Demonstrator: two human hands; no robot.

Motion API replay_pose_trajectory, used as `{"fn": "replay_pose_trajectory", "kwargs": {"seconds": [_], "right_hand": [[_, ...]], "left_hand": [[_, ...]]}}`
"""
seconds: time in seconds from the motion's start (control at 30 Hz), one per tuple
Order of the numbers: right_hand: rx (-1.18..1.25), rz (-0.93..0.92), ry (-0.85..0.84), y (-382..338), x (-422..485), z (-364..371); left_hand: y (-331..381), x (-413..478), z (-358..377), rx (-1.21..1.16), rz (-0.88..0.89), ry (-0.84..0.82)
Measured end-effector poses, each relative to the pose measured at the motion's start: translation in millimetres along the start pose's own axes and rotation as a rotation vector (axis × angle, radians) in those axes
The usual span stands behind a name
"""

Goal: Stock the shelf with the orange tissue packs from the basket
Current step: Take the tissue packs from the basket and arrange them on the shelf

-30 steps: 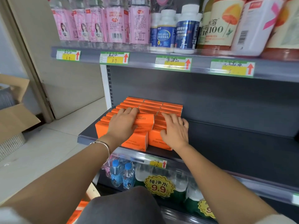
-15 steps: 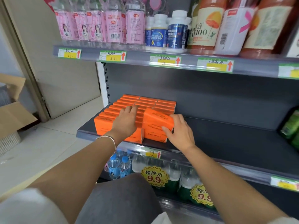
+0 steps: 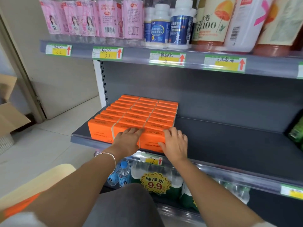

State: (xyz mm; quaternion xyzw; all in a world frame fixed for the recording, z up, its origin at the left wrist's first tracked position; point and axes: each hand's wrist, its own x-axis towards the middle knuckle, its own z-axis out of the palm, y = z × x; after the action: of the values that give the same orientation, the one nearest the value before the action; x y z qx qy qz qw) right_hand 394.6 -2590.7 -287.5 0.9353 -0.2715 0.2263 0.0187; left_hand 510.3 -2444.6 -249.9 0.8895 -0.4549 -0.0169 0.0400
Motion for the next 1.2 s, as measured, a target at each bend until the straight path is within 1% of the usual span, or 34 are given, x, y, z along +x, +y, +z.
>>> {"fn": "replay_pose_trajectory", "kwargs": {"seconds": [0.07, 0.17, 0.3, 0.5, 0.57, 0.73, 0.83, 0.97, 1.1, 1.2], "right_hand": [[-0.057, -0.058, 0.052, 0, 0, 3], [-0.114, -0.182, 0.07, -2, 2, 6], [-0.117, -0.142, 0.034, 0, 3, 3], [-0.109, -0.169, -0.065, -12, 5, -11], [-0.09, -0.185, -0.064, -21, 6, -17], [0.004, -0.297, -0.072, -65, 9, -30], [0.056, -0.366, -0.091, -102, 14, -30], [0.126, -0.52, -0.103, -158, 14, -22], [0.183, -0.66, -0.182, -219, 6, 3], [0.177, -0.758, -0.322, -261, -4, 35]], "left_hand": [[2, 1, 1, 0.032, 0.003, 0.042], [5, 3, 3, 0.064, 0.009, 0.056], [8, 4, 4, 0.072, 0.035, 0.033], [8, -3, -3, 0.074, 0.008, -0.032], [3, -10, -7, 0.075, -0.002, -0.024], [-27, -39, -22, 0.058, -0.027, 0.057], [-58, -62, -28, 0.04, -0.091, 0.128], [-120, -107, -22, 0.032, -0.199, 0.197], [-201, -163, 6, -0.018, -0.409, 0.159], [-251, -200, 38, -0.072, -0.577, 0.083]]}}
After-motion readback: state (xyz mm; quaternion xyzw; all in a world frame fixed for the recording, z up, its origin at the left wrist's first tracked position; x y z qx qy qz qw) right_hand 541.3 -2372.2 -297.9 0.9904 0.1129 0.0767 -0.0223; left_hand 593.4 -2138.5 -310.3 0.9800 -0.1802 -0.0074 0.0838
